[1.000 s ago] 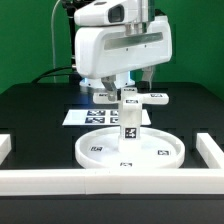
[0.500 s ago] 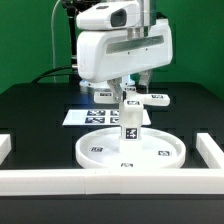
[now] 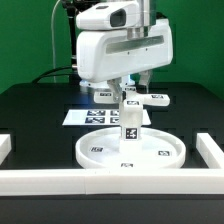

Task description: Assemble round table

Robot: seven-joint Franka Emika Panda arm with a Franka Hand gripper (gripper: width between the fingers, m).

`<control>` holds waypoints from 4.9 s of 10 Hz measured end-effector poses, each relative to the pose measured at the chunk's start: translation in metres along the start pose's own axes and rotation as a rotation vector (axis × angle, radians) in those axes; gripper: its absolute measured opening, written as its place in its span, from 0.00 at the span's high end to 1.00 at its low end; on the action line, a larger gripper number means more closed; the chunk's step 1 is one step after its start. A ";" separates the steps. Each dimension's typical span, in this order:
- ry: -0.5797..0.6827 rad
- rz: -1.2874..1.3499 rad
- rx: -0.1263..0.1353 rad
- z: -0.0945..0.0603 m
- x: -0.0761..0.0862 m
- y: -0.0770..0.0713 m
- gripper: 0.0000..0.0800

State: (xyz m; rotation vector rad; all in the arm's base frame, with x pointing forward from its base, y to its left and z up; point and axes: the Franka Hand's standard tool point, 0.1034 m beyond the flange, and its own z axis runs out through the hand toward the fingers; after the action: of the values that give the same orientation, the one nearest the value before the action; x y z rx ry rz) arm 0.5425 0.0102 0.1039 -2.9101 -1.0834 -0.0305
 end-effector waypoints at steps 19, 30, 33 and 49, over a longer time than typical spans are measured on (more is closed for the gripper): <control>0.192 1.745 0.095 0.000 0.000 -0.001 0.45; 0.189 2.642 0.302 0.000 0.003 -0.004 0.46; 0.223 2.970 0.393 0.000 0.007 -0.011 0.46; 0.081 1.909 0.216 -0.022 0.037 -0.029 0.19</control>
Offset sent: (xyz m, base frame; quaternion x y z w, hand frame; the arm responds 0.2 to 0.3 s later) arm -0.0168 -0.0087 -0.0019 0.0374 0.0286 0.2665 0.9627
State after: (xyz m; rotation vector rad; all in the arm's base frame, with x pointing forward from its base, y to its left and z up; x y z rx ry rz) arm 0.5517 0.0557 0.1275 -2.3953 1.6478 0.0259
